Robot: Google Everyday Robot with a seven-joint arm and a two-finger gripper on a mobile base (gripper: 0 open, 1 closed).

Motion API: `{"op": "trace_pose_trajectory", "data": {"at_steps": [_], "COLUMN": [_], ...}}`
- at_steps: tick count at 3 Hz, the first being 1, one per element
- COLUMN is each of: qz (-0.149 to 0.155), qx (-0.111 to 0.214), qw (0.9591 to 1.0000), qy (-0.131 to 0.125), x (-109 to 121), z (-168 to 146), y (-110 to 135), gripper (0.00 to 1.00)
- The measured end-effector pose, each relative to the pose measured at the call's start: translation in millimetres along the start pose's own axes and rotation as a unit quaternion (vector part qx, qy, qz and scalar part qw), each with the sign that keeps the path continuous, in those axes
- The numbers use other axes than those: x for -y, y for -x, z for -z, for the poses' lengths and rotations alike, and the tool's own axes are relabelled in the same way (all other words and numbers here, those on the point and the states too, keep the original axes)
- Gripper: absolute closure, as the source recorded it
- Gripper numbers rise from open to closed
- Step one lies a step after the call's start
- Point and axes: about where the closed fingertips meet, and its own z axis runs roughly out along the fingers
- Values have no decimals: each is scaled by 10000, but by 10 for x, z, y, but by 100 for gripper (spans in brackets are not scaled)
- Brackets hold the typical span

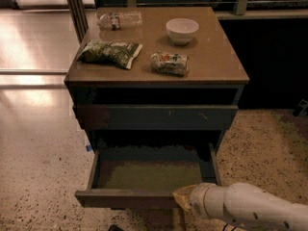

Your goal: Close middle drawer

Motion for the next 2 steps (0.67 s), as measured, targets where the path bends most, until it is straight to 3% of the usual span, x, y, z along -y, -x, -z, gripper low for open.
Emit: {"op": "trace_pose_trajectory", "data": {"at_steps": [1,2], "qz": [-154,-213], "qx": [-4,-163], "qw": [9999,9995], "qy": [-43,178], "x": [11,-103], "z": [-139,-402], "y": [-112,-358], "gripper": [100,100]}}
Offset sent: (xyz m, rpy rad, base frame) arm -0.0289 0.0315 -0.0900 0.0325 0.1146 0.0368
